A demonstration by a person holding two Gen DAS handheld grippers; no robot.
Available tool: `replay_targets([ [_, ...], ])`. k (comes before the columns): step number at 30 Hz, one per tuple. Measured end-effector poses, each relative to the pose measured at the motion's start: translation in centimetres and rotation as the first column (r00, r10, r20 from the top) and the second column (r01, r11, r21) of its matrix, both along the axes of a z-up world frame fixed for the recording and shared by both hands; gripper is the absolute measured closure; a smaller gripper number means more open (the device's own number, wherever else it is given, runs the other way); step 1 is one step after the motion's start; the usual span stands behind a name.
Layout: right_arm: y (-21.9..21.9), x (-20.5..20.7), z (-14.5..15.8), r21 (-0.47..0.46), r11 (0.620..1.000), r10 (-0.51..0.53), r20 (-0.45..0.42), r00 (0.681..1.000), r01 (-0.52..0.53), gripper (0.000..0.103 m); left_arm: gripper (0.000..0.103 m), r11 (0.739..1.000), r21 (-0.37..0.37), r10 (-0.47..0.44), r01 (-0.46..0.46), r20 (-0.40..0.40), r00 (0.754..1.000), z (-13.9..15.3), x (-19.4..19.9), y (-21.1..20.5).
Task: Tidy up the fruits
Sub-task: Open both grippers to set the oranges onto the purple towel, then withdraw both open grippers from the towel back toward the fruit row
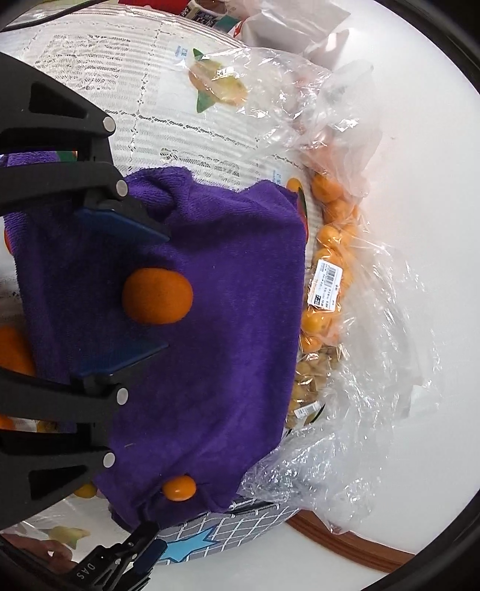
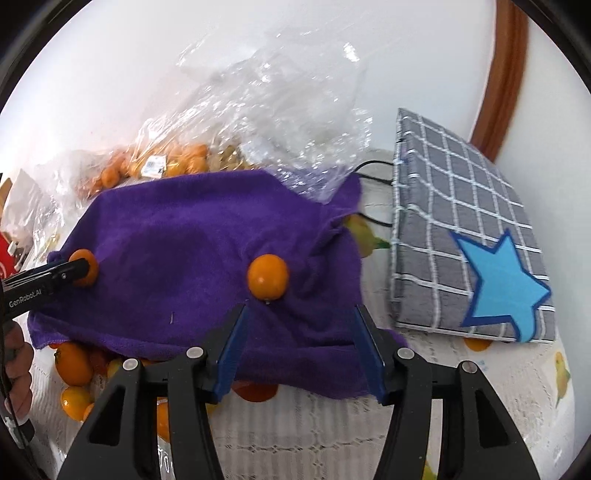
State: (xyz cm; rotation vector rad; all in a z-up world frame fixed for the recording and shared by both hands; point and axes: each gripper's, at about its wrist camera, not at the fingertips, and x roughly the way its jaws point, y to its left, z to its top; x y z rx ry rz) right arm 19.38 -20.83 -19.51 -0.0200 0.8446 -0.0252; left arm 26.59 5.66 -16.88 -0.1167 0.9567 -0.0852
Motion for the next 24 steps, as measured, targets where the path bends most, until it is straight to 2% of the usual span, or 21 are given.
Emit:
replay_targets([
  [5,-1.0,-0.6,0.6,0.025,0.999,-0.023,-0.001,1.000,0.023,0.047,0.050,1.000,-0.003,-0.018,0.018,0.035,0.999,0.6,-0.7,-0.3],
  [11,-1.1,-1.3,0.2,0.066,0.998,-0.011,-0.044,0.999,0.014,0.047,0.050,1.000,0.006,-0.030,0.030,0.051,0.998,1.0,-1.2,-0.8],
  [18,-0.9,-2.0,-0.1,0.102,0.995,0.003,-0.063,0.998,0.003,0.050,0.050,0.997,-0.047,-0.054,0.056,0.054,0.997,1.4,-1.4,-0.9],
  [24,-1.0,-2.5,0.1,0.128,0.992,-0.005,-0.070,0.998,0.014,0.050,0.051,0.995,-0.061,-0.078,0.082,0.069,0.995,1.6,-1.7,-1.2],
])
